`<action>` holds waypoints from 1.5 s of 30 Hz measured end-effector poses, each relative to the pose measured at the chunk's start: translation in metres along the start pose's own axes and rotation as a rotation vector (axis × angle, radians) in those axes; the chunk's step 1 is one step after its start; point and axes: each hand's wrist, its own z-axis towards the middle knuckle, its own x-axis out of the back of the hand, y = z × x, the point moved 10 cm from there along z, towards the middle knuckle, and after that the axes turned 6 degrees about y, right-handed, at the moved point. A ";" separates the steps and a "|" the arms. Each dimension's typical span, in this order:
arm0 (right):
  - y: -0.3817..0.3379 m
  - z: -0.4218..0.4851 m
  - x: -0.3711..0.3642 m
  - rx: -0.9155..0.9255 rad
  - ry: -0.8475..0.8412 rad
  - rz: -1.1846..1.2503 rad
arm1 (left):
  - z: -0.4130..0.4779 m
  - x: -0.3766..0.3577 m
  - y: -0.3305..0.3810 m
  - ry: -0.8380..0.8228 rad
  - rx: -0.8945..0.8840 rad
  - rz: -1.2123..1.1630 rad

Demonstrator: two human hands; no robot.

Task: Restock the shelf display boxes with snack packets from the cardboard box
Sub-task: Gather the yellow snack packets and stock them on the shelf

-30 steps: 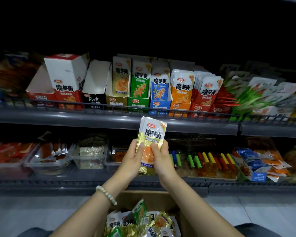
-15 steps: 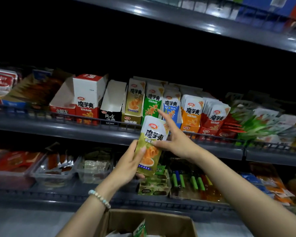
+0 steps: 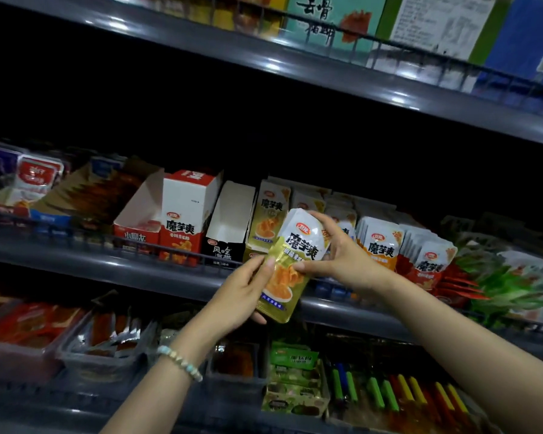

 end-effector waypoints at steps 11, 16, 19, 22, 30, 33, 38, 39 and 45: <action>-0.031 0.101 0.052 0.191 0.281 -0.239 | 0.062 0.067 0.008 0.456 -0.311 0.724; -0.027 0.144 0.042 0.130 0.304 -0.282 | 0.081 0.061 -0.004 0.505 -0.313 0.762; -0.030 0.155 0.032 0.206 0.287 -0.320 | 0.083 0.063 -0.006 0.550 -0.295 0.755; -0.029 0.158 0.037 0.199 0.279 -0.328 | 0.082 0.065 -0.005 0.570 -0.289 0.732; -0.018 0.168 0.037 0.222 0.218 -0.432 | 0.082 0.061 -0.004 0.569 -0.293 0.739; -0.003 0.177 0.028 0.215 0.169 -0.498 | 0.082 0.059 -0.004 0.573 -0.293 0.736; 0.009 0.186 0.020 0.214 0.145 -0.568 | 0.083 0.059 -0.004 0.577 -0.281 0.723; 0.010 0.187 0.020 0.228 0.156 -0.610 | 0.083 0.059 -0.004 0.575 -0.278 0.731; 0.009 0.188 0.018 0.285 0.218 -1.076 | 0.085 0.059 -0.007 0.558 -0.263 0.757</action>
